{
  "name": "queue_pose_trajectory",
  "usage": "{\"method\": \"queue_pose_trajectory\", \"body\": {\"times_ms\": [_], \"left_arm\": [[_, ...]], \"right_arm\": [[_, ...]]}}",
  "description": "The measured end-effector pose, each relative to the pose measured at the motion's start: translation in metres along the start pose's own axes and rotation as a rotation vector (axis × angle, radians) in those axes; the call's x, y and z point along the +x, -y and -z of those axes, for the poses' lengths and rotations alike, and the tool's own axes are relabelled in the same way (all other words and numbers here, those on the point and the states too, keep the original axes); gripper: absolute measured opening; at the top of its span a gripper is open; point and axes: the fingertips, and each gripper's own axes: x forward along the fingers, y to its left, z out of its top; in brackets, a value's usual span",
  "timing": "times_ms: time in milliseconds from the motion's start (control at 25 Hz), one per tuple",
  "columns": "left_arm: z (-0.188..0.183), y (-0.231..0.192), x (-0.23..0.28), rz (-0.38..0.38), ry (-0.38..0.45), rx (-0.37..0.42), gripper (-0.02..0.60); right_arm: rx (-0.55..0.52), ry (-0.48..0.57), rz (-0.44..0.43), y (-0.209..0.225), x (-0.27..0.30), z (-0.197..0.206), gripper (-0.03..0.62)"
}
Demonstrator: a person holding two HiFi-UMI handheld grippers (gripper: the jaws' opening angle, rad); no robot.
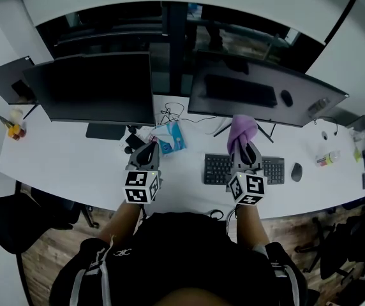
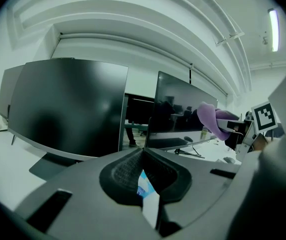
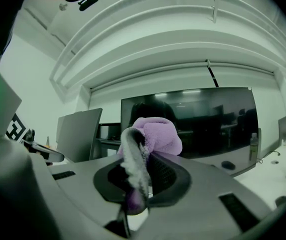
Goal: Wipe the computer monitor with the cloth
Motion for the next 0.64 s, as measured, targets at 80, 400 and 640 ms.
{"method": "queue_pose_trajectory", "body": {"times_ms": [80,400,640], "left_arm": [[0.000,0.004,0.001,0.002,0.002,-0.001,0.014],[-0.002,0.025,0.007,0.024,0.022,-0.006,0.014],[0.000,0.047,0.006,0.037,0.023,-0.007,0.014]], "right_arm": [[0.003,0.002,-0.001,0.003,-0.002,-0.002,0.061],[-0.013,0.003,-0.002,0.014,-0.008,0.001,0.061],[-0.012,0.007,-0.006,0.027,-0.017,0.001,0.061]]}}
